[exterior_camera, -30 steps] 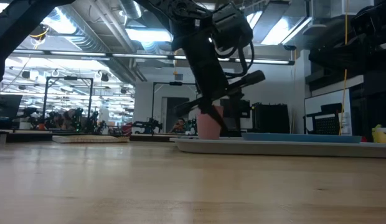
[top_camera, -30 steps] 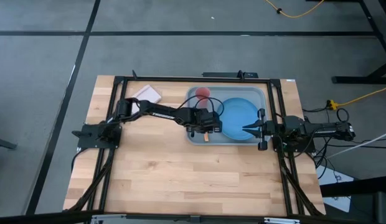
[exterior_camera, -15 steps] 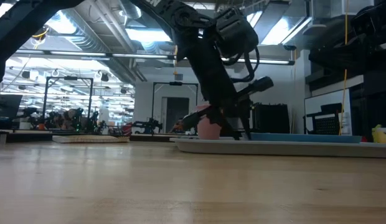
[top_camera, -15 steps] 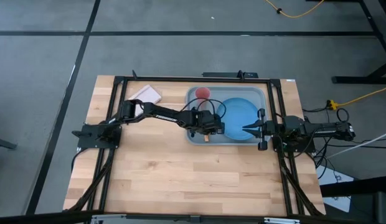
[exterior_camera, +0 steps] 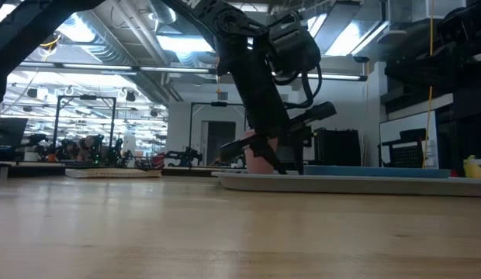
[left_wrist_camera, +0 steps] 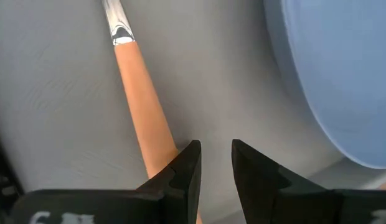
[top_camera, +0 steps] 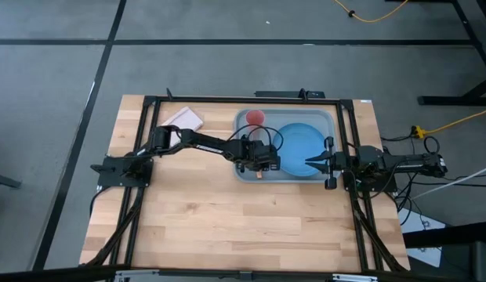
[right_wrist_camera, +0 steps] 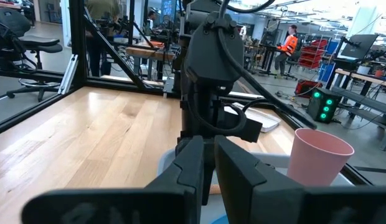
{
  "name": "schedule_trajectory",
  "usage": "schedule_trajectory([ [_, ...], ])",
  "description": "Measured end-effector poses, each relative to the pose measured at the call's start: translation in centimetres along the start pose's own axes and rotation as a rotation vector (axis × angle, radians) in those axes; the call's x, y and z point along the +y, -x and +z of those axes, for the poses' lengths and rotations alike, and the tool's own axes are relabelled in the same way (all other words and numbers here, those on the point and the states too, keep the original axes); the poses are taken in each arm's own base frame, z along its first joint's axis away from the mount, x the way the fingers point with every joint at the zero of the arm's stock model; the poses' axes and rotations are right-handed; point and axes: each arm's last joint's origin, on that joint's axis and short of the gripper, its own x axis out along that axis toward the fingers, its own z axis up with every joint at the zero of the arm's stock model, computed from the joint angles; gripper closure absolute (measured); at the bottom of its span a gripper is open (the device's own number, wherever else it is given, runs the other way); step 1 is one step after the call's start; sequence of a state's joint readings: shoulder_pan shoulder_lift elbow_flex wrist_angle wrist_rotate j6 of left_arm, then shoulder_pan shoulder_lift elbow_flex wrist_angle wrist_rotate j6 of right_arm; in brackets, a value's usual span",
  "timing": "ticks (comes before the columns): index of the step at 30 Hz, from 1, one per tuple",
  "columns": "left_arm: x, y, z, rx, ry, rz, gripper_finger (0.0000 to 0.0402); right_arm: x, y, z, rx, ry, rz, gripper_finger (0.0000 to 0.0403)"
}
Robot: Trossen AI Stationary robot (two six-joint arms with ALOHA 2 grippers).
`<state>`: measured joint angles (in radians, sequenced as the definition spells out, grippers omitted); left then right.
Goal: Pick and place plate/cup/fork/spoon on tray
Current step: Put the yellow fork on the gray serving tray to the right of the black spoon, then return to Home Position
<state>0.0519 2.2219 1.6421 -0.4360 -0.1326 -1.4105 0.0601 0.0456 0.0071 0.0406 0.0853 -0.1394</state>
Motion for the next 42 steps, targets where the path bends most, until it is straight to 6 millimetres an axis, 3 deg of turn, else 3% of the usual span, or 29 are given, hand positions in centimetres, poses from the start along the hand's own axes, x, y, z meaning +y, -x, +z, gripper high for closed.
schedule_trajectory([
  [18,-0.3,0.9,0.2,-0.004,-0.021,0.003,0.0319,0.0,0.0,0.0,0.0,0.0,0.0,0.0357],
  [27,-2.5,5.3,2.3,-0.03,-0.15,-0.037,0.0319,0.0,0.0,0.0,0.0,0.0,0.0,0.0357],
  [35,-2.2,11.4,1.3,0.007,-0.942,0.03,0.0319,0.0,0.0,0.0,-0.001,0.0,0.0,0.0357],
  [40,-1.4,16.1,1.0,0.168,-1.364,-0.098,0.0319,0.0,0.0,0.0,0.0,0.0,0.0,0.0357],
  [42,-0.5,18.0,0.9,0.205,-1.455,-0.15,0.0319,0.0,0.0,0.0,0.0,0.0,0.0,0.0357],
])
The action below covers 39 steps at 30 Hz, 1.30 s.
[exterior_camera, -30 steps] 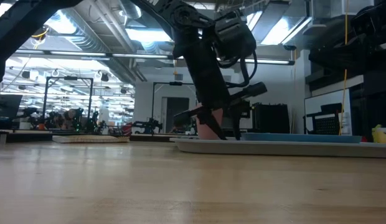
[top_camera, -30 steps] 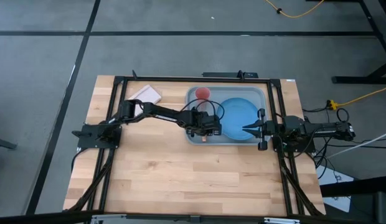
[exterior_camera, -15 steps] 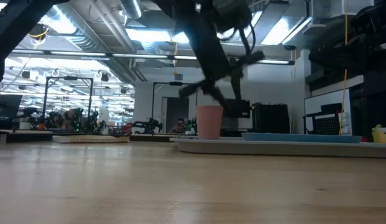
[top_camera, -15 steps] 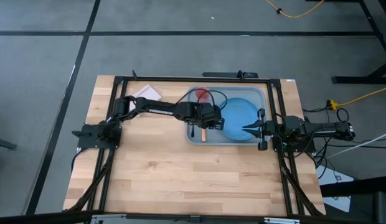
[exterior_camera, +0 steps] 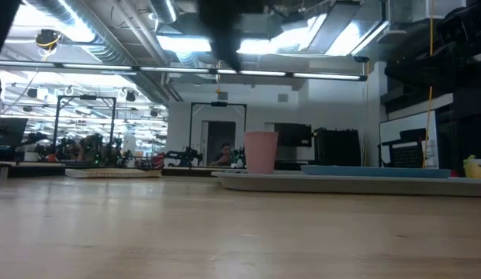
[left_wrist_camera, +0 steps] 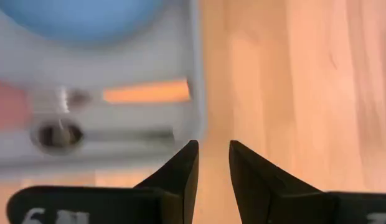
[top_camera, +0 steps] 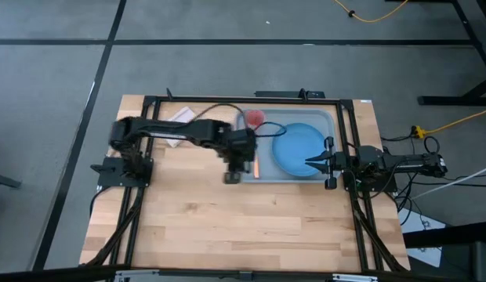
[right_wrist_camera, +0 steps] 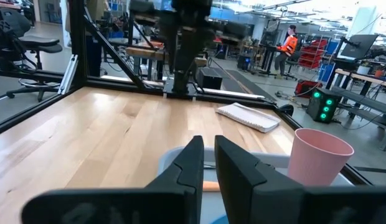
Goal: Pick and place plate/cup/fork/spoon on tray
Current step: Return to Home Position
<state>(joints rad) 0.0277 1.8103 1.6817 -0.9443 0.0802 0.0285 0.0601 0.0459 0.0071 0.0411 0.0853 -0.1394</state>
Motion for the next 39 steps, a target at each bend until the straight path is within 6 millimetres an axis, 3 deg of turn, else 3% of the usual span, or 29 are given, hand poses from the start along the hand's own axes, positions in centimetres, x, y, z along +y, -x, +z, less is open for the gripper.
schedule_trajectory([
  [5,0.5,2.6,-6.4,-0.039,0.004,0.037,0.0319,0.0,0.0,0.0,0.002,0.0,0.0,0.0357],
  [13,-0.2,1.9,-18.5,-0.519,0.08,0.018,0.0319,0.0,0.0,0.0,0.006,0.0,0.001,0.0357],
  [19,-0.4,1.6,-25.0,-0.826,0.135,0.004,0.0319,0.0,0.0,-0.1,0.007,0.0,0.001,0.0357],
  [28,-0.7,2.2,-29.2,-1.059,0.114,-0.014,0.0319,0.0,0.0,-0.1,0.007,0.0,0.001,0.0357],
  [39,-0.7,1.5,-30.7,-1.105,0.117,-0.008,0.0319,0.0,0.0,-0.1,0.007,0.0,0.001,0.0357],
])
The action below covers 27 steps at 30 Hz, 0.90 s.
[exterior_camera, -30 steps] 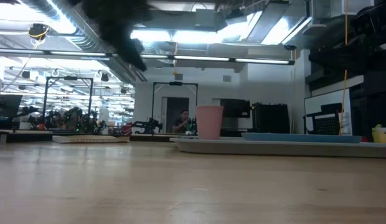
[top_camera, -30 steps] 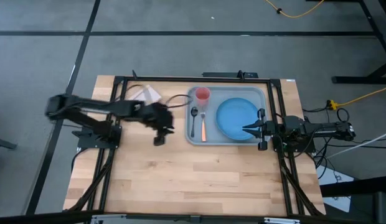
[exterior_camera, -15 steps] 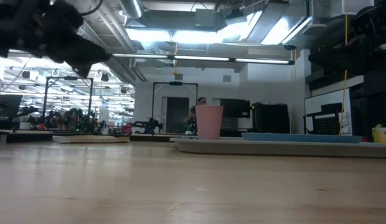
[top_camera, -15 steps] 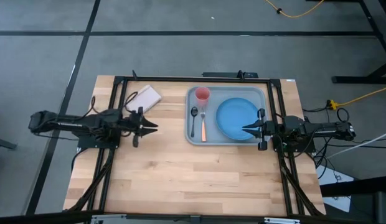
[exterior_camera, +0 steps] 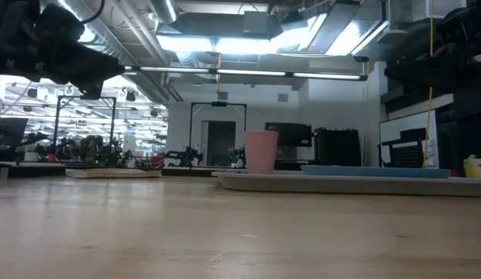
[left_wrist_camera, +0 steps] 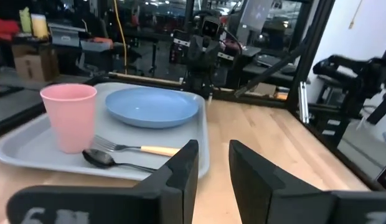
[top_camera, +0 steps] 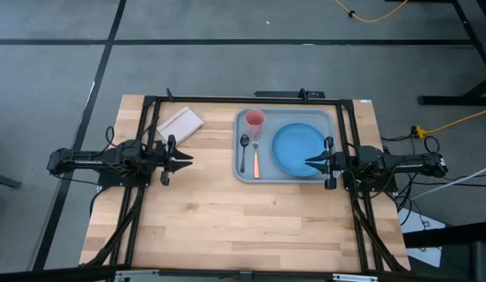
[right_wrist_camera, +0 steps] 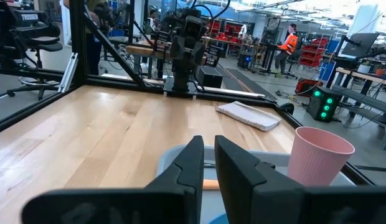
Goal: Pick and place plate/cup/fork/spoon on tray
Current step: Return to Home Position
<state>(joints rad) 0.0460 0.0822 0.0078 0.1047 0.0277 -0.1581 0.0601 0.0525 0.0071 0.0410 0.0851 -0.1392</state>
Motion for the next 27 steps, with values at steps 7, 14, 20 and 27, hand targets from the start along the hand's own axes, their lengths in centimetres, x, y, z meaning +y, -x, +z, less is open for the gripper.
schedule_trajectory([
  [7,-0.07,0.0,-0.34,0.037,-0.116,-0.039,0.0319,0.0,0.0,0.0,0.0,0.0,0.0,0.0357],
  [14,0.1,0.0,-0.85,0.091,-0.096,0.001,0.0319,0.0,0.0,0.0,0.0,0.0,0.0,0.0357],
  [20,0.11,0.0,-0.86,0.092,-0.086,0.003,0.0319,0.0,0.0,0.0,0.0,0.0,0.0,0.0357],
  [27,0.11,0.0,-0.87,0.093,-0.086,0.003,0.0319,0.0,0.0,0.0,0.0,0.0,0.0,0.0357],
])
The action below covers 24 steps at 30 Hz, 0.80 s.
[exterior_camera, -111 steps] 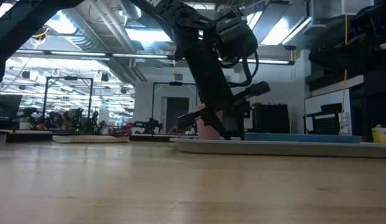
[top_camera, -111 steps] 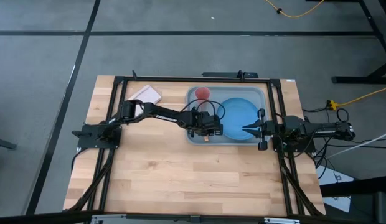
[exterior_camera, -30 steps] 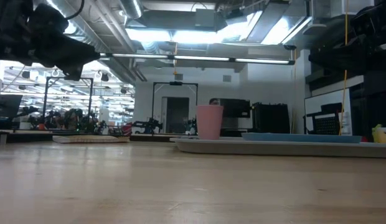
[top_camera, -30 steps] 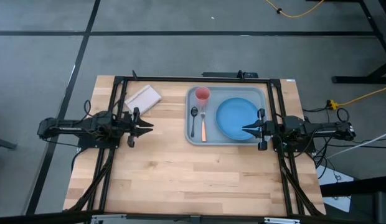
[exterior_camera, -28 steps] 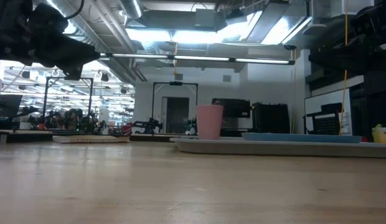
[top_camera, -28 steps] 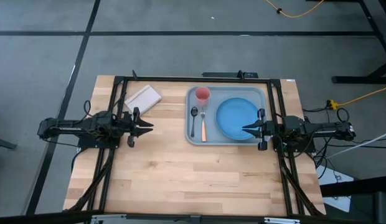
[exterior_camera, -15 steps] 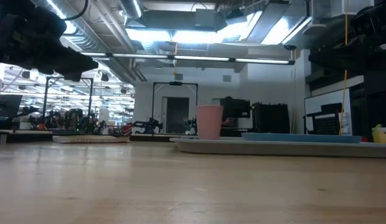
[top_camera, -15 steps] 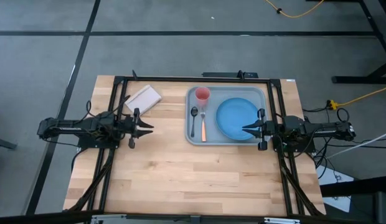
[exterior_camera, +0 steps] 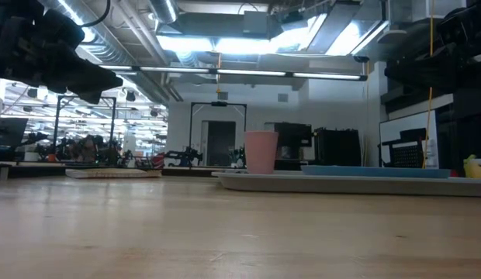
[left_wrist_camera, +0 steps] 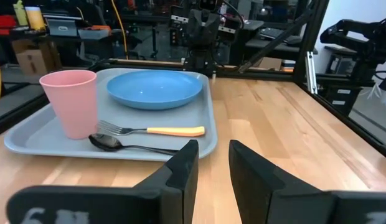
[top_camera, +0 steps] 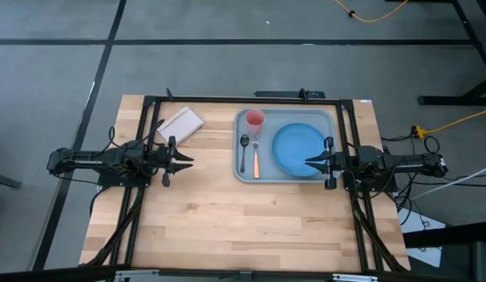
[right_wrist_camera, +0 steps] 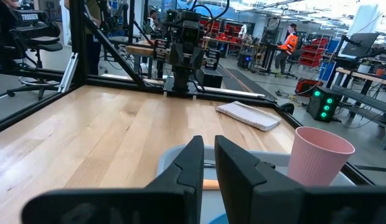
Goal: Pick and place plate/cup/fork/spoon on tray
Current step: Return to Home Position
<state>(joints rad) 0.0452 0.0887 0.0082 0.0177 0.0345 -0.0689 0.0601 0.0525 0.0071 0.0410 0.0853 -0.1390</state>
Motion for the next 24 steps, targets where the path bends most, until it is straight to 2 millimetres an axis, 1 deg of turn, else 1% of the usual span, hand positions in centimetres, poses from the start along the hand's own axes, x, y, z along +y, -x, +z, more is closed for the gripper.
schedule_trajectory([
  [24,0.12,0.0,-0.06,0.005,-0.001,0.042,0.0319,0.11,0.0,-0.05,0.002,0.0,0.035,0.0357],
])
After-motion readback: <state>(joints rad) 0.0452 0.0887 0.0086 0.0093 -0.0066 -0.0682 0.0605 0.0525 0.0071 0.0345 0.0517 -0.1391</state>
